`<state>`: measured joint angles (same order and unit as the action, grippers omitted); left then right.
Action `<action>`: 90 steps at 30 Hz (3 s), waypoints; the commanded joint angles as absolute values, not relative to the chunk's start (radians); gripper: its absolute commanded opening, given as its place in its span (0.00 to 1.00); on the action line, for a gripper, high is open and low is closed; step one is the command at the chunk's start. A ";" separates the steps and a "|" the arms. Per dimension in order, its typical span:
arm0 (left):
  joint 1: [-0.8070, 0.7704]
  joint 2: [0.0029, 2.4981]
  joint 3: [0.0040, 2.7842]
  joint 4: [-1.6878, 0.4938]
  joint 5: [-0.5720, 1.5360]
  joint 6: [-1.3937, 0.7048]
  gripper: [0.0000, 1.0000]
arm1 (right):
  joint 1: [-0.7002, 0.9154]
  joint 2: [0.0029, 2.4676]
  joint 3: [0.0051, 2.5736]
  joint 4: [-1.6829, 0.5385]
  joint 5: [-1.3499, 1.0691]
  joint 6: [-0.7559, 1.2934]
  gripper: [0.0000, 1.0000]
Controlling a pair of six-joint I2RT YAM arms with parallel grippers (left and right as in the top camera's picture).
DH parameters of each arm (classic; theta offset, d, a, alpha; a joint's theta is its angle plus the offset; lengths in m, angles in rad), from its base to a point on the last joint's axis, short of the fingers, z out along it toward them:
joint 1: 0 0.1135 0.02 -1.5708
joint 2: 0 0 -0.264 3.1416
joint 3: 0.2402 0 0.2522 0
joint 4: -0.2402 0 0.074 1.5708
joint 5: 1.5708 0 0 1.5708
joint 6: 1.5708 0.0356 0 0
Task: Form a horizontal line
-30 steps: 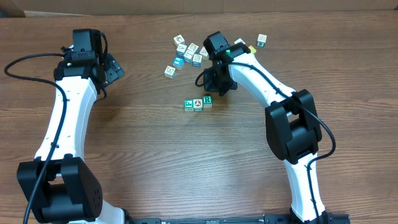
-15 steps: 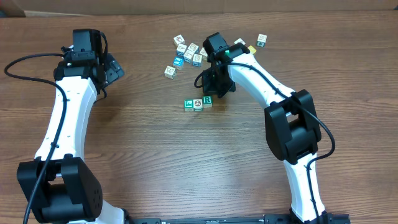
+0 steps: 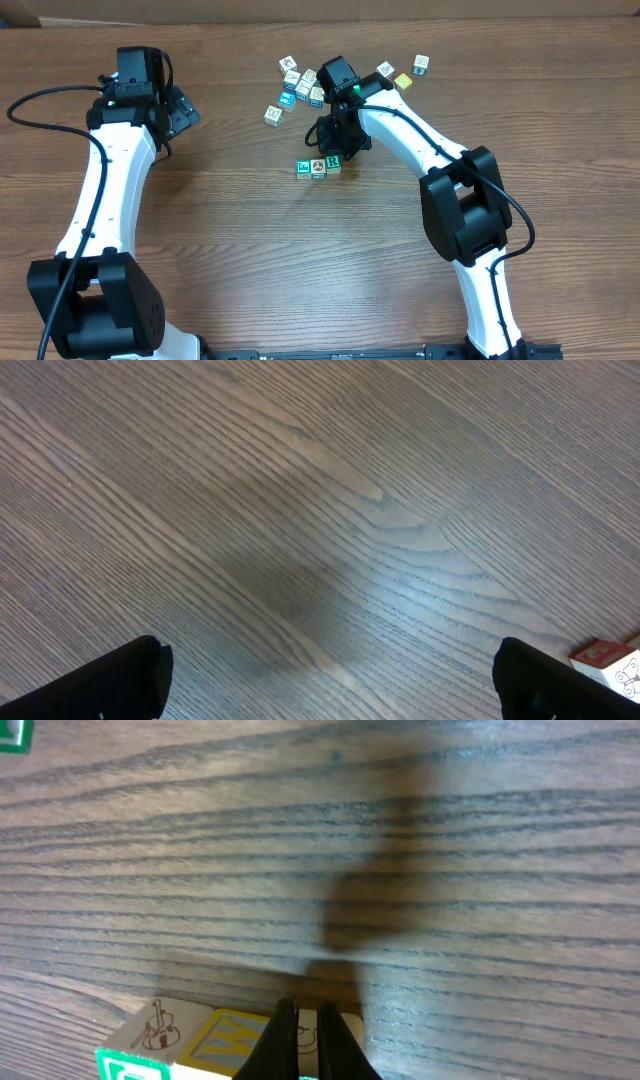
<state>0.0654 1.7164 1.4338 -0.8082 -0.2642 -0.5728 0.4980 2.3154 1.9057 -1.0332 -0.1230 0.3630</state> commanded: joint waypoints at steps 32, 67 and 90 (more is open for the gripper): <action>0.058 1.713 1.440 -0.808 -0.262 -0.572 1.00 | 0.471 2.317 1.924 -1.005 0.014 0.446 0.08; 0.058 1.713 1.440 -0.808 -0.262 -0.572 1.00 | 0.477 2.317 1.924 -1.208 -0.099 0.445 0.08; 0.058 1.713 1.440 -0.808 -0.262 -0.572 1.00 | 0.489 2.317 1.924 -1.219 -0.107 0.445 0.13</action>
<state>0.0654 1.7164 1.4338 -0.8082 -0.2642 -0.5728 0.4850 2.3154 1.9057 -1.2205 -0.1005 0.4412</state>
